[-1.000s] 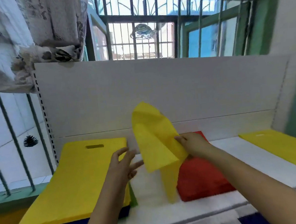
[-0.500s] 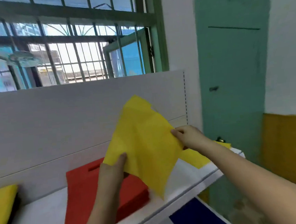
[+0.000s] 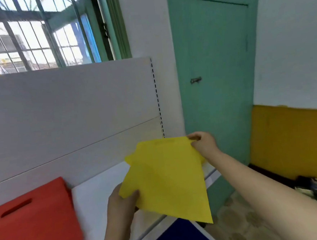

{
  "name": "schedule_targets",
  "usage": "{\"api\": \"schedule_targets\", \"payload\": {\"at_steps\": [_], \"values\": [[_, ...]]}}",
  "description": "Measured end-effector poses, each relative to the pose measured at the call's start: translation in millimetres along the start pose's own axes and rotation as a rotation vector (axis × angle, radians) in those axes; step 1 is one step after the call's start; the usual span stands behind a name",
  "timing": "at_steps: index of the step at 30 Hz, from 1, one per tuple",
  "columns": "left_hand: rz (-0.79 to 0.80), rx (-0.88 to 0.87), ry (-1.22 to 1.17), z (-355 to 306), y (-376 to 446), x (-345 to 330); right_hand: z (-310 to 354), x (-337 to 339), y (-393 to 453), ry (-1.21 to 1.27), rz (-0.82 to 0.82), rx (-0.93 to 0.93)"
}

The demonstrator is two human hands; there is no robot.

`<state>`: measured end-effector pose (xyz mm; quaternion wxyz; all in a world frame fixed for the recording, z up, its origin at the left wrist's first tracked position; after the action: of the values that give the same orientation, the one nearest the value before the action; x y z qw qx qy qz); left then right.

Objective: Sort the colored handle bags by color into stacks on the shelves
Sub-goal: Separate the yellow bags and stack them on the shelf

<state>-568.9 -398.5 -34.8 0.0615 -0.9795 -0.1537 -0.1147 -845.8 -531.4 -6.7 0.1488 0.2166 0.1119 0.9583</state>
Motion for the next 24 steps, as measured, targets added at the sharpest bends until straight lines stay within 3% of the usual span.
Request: {"api": "schedule_targets", "payload": {"at_steps": [5, 11, 20, 24], "values": [[-0.069, 0.099, 0.091, 21, 52, -5, -29, -27, 59, -0.128, 0.138, 0.035], [-0.001, 0.173, 0.292, 15, 97, -29, -30, -70, 125, -0.254, 0.39, 0.151], [-0.254, 0.139, 0.648, 9, 110, -75, -44, -127, 182, -0.411, 0.619, 0.327], [-0.315, 0.179, 0.727, 8, 113, -102, -50, -145, 189, -0.486, 0.75, 0.283]]}}
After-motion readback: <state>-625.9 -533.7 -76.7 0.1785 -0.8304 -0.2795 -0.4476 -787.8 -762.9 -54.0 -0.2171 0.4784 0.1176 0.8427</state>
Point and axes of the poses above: each hand's wrist, its own y-axis towards the middle knuckle, its own x-axis out of the back of the hand, z = x × y, the point moved 3 cm from there along y, towards the middle knuckle, and after that the axes turned 2 degrees about x, right-handed, at the moved point
